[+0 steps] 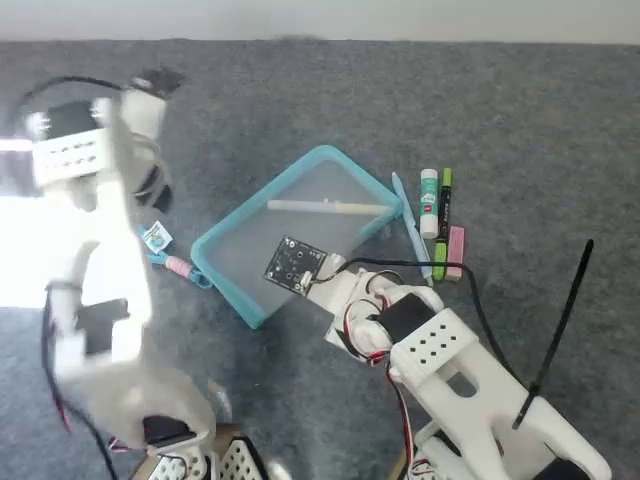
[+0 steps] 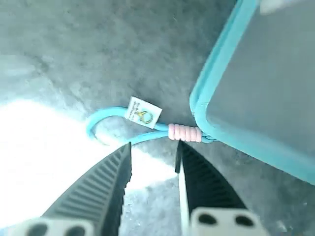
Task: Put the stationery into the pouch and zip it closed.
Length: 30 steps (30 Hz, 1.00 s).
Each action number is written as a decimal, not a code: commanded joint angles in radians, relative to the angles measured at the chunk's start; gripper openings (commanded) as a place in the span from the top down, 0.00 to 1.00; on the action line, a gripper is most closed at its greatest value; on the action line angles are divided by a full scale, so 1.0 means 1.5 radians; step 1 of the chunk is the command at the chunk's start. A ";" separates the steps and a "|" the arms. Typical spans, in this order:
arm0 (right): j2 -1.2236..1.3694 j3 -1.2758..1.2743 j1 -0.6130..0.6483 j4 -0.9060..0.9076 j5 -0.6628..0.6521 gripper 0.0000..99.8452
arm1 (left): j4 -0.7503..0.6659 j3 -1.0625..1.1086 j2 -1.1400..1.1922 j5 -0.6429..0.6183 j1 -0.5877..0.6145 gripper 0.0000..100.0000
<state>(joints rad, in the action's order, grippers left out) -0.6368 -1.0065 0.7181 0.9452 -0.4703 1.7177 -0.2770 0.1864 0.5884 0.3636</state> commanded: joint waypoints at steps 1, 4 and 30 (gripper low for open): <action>-0.009 0.041 0.002 0.017 -0.007 0.83 | -0.053 0.190 -0.181 0.093 -0.004 0.86; -0.009 0.040 0.002 0.018 -0.008 0.83 | -0.234 0.430 -0.274 0.210 -0.005 0.85; -0.006 0.039 0.001 0.016 -0.009 0.83 | -0.769 1.033 -0.647 0.422 -0.110 0.72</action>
<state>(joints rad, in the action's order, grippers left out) -0.6368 -1.0065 0.7181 0.9590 -0.4764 0.6452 1.2758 -0.7587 1.2528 0.2163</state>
